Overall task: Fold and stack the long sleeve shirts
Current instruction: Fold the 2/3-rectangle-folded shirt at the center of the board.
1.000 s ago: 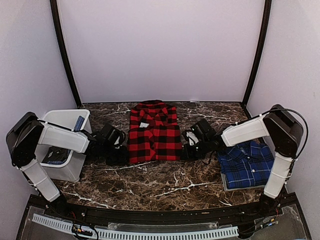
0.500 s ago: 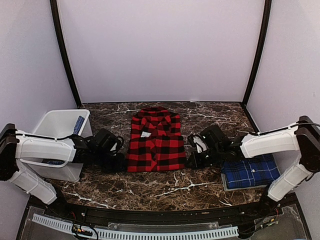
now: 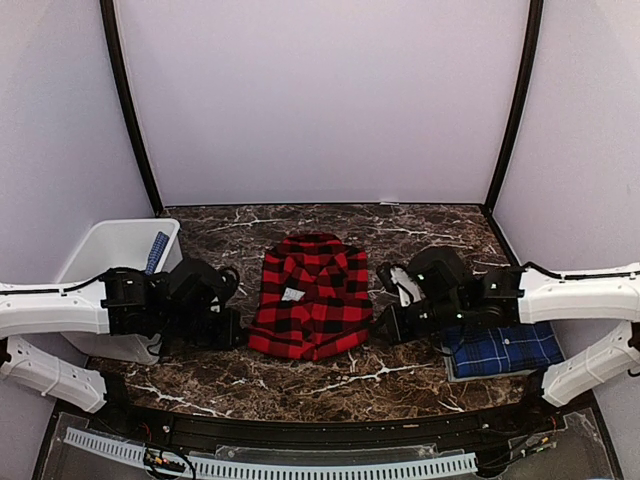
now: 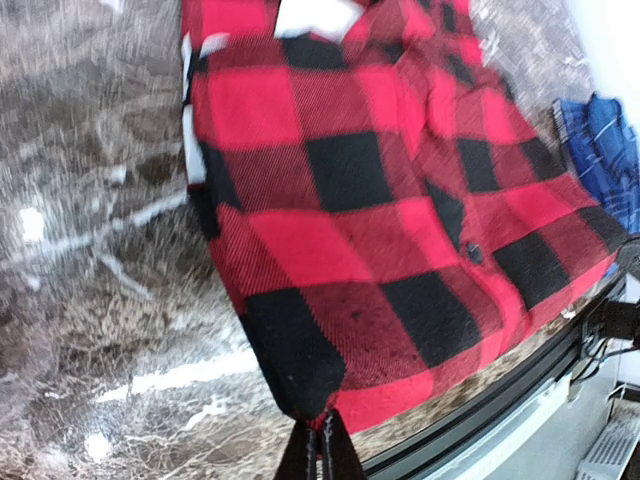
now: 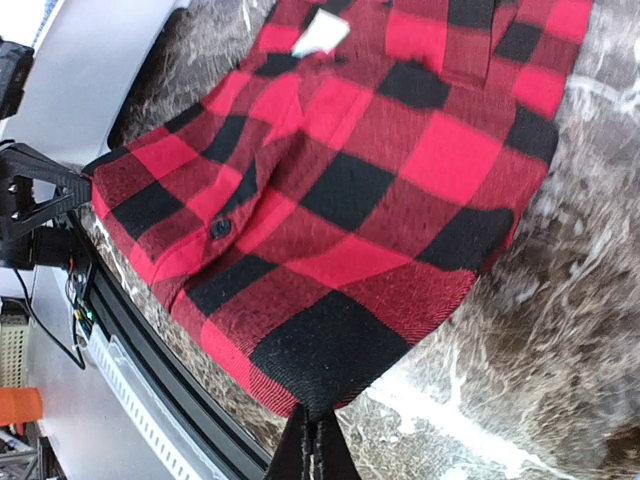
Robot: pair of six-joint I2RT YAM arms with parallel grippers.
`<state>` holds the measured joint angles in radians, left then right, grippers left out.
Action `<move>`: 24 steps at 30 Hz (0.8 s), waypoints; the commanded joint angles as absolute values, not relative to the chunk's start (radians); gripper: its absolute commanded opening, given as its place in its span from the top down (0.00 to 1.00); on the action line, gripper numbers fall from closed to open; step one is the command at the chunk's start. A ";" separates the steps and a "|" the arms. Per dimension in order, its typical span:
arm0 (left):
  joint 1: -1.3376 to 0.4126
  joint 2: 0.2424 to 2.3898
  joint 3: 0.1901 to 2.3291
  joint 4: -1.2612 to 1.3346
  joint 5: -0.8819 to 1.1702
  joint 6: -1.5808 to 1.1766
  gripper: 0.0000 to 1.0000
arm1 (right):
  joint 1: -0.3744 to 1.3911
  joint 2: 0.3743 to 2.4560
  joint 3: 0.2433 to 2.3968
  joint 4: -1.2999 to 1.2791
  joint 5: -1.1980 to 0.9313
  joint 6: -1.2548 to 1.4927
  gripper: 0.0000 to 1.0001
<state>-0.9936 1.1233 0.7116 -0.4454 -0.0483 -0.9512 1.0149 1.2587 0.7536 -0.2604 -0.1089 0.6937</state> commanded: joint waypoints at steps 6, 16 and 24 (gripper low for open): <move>-0.776 1.232 1.018 -0.495 0.002 -0.717 1.00 | 0.875 1.447 1.128 -0.336 -0.048 0.556 1.00; -0.450 1.899 1.514 -0.268 0.175 -0.525 1.00 | 0.550 2.019 1.572 -0.178 -0.177 0.483 1.00; -0.415 2.323 1.854 -0.274 0.127 -0.552 1.00 | 0.469 2.413 1.925 -0.208 -0.253 0.505 1.00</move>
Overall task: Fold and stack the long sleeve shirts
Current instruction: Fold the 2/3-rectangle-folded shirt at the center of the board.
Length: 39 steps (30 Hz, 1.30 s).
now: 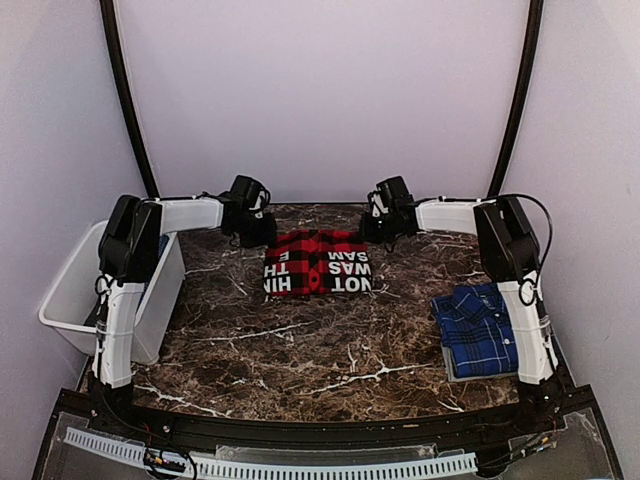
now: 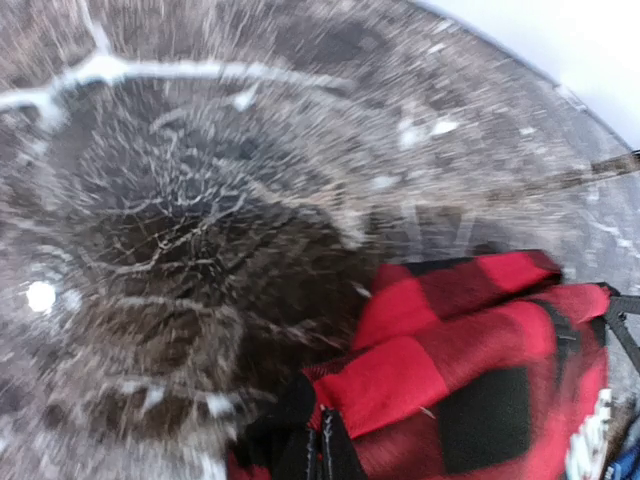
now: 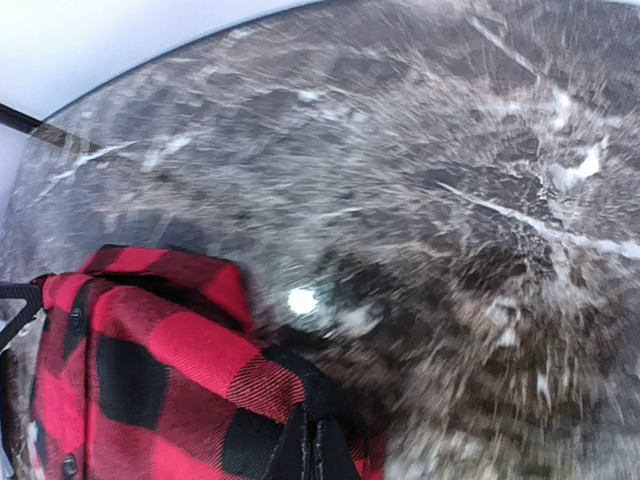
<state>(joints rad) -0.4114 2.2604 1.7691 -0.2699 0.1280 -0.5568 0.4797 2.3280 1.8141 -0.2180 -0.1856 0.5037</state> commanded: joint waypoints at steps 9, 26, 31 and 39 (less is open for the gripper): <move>-0.435 2.265 1.668 -0.232 0.171 -0.604 1.00 | 0.486 2.318 1.669 -0.122 -0.300 0.528 1.00; -0.597 1.611 0.953 -0.057 0.089 -0.737 1.00 | 0.589 1.625 0.916 0.047 -0.201 0.606 1.00; -0.590 1.625 0.974 -0.079 0.049 -0.710 1.00 | 0.584 1.652 0.966 0.015 -0.154 0.571 1.00; -0.535 1.746 1.093 -0.074 0.065 -0.645 0.81 | 0.541 1.794 1.096 -0.032 -0.159 0.526 0.99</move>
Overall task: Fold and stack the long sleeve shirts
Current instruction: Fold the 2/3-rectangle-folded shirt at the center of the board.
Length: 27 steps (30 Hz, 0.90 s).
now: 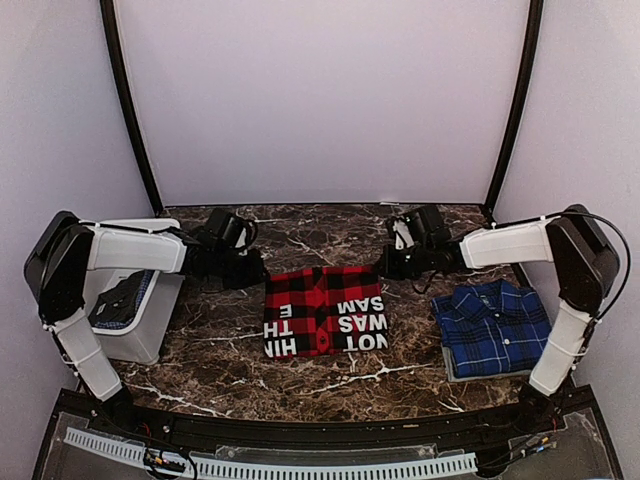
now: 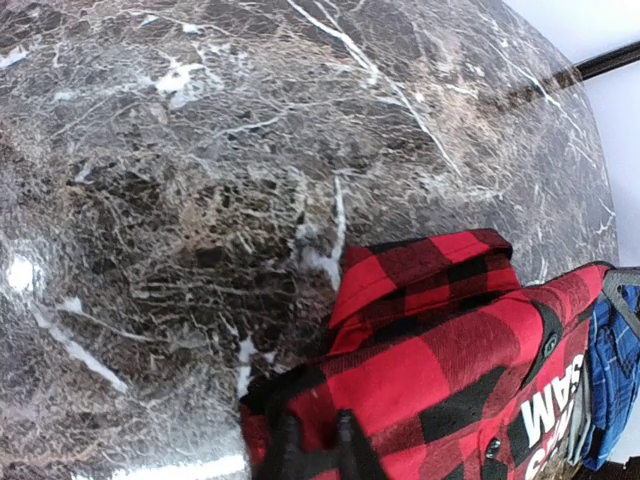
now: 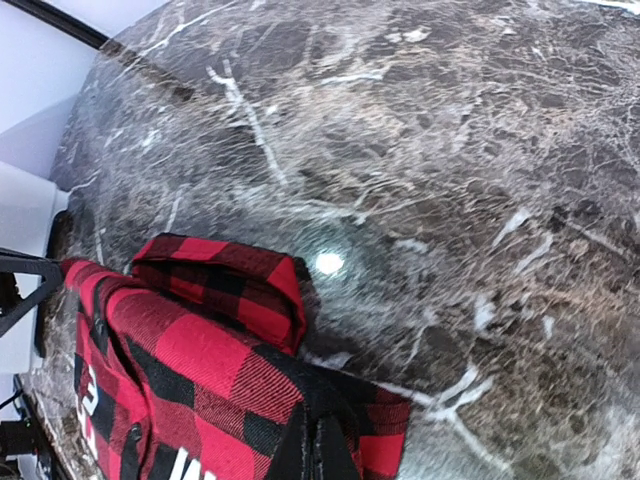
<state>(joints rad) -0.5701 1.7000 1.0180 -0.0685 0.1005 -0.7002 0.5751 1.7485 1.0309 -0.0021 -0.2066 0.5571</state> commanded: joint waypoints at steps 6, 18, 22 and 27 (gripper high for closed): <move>-0.529 1.734 1.165 -0.093 0.059 -0.573 0.45 | 0.538 1.770 1.126 -0.072 -0.138 0.504 0.58; -0.622 1.644 1.128 -0.137 0.155 -0.589 0.52 | 0.725 1.782 1.203 -0.119 -0.136 0.476 0.65; -0.651 1.625 1.103 -0.137 0.197 -0.618 0.53 | 0.790 1.858 1.282 -0.147 -0.117 0.469 0.67; -0.679 1.610 1.069 -0.136 0.219 -0.657 0.54 | 0.826 1.956 1.380 -0.177 -0.097 0.463 0.70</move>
<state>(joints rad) -0.6655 1.6657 1.1061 -0.1127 0.1810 -0.6182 0.8116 1.8908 1.3155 -0.1390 -0.1284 0.4759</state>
